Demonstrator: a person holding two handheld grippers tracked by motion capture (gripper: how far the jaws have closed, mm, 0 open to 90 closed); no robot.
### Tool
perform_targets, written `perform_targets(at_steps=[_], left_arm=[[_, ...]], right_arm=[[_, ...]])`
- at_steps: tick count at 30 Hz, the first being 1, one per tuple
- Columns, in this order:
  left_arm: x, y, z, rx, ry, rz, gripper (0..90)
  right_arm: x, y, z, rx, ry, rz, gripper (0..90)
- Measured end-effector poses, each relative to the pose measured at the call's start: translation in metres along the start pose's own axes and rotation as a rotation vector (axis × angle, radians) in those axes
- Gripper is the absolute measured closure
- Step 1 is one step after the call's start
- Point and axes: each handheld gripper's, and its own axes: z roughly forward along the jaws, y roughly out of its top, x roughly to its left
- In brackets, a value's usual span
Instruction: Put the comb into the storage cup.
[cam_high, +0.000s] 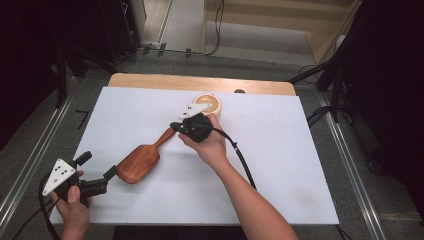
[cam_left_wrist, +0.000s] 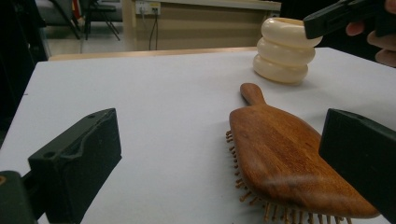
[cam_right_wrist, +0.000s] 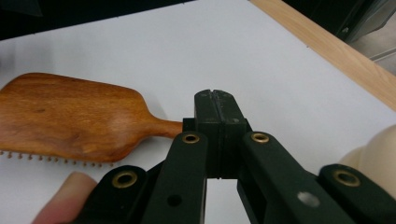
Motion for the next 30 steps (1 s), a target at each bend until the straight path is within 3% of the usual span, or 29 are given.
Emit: perform_targets(at_steps=[16, 30], left_arm=[[0.000, 0.000, 0.000, -0.009, -0.008, -0.003, 0.0], [0.001, 0.000, -0.001, -0.014, -0.015, -0.010, 0.0]], right_arm=[[-0.001, 0.016, 0.057, 0.109, 0.015, -0.033, 88.6], [-0.004, 0.009, 0.096, 0.215, -0.001, 0.027, 88.6]])
